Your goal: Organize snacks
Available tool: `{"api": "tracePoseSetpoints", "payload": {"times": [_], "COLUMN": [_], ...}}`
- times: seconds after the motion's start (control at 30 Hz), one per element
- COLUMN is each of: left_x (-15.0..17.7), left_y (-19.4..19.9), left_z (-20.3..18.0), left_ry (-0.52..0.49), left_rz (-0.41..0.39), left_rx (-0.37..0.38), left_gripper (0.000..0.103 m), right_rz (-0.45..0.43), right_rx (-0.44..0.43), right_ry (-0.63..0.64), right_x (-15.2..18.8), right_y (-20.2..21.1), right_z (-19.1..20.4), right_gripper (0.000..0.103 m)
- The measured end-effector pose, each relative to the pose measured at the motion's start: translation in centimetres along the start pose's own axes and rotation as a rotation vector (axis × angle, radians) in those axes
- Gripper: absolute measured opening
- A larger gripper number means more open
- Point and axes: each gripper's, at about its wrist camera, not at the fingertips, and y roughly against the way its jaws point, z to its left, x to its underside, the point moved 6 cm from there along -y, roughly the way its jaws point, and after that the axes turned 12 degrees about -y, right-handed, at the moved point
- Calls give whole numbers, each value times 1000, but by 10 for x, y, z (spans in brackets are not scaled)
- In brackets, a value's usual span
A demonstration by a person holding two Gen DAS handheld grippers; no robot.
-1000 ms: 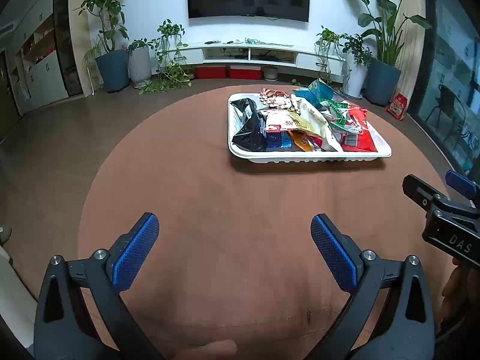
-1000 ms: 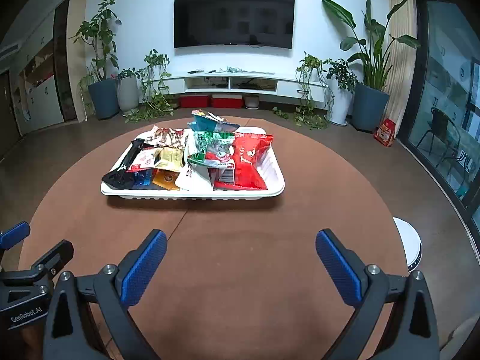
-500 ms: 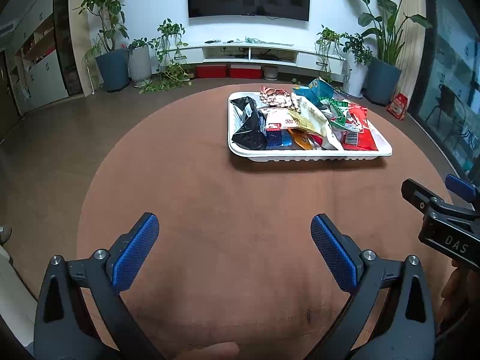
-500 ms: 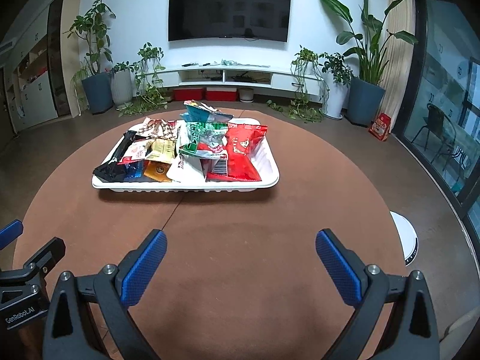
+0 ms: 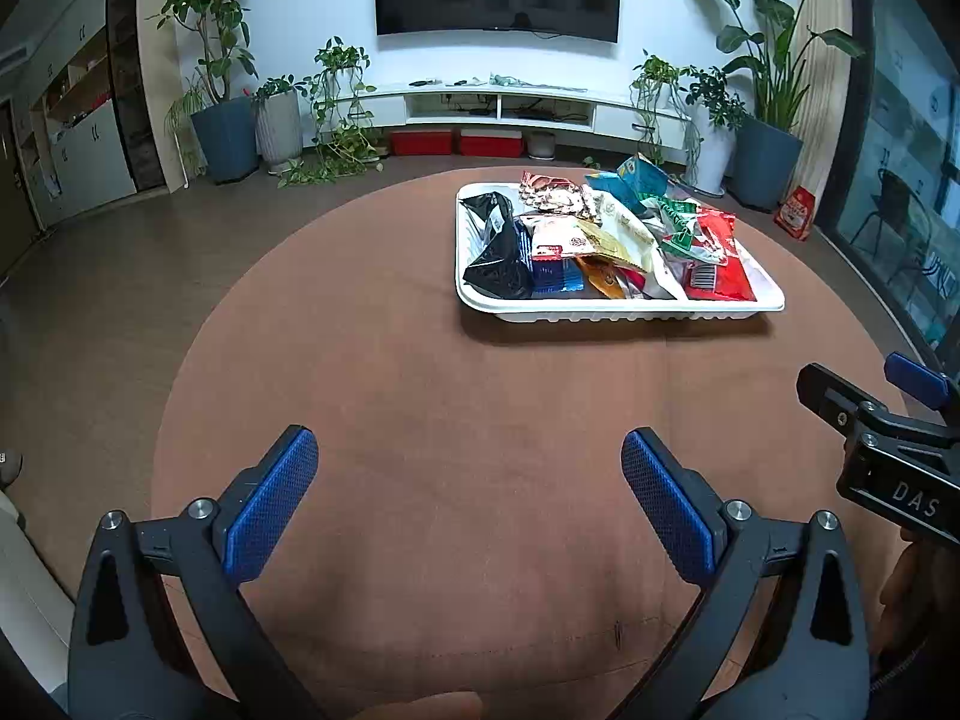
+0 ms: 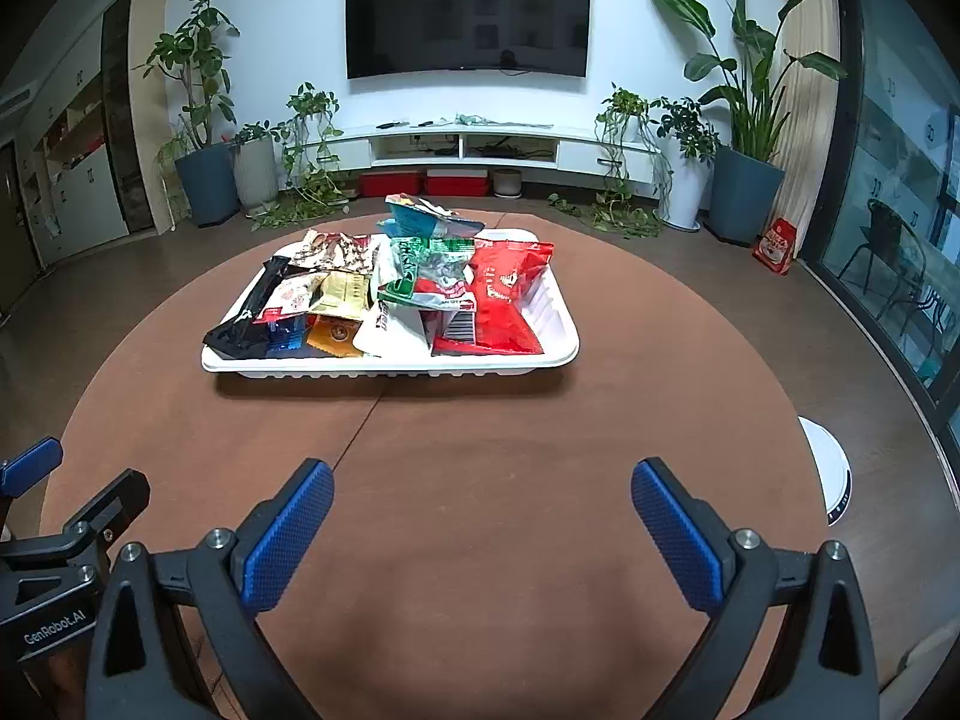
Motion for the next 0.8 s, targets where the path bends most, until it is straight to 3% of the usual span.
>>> {"api": "tracePoseSetpoints", "payload": {"times": [0.8], "left_x": [1], "left_y": [-3], "left_z": [-2], "left_ry": [-4], "left_rz": [-1], "left_rx": [-4], "left_gripper": [103], "right_rz": [14], "right_rx": [-5], "right_ry": [4], "right_x": [2], "right_y": [-2], "right_z": [2], "right_gripper": [102]}}
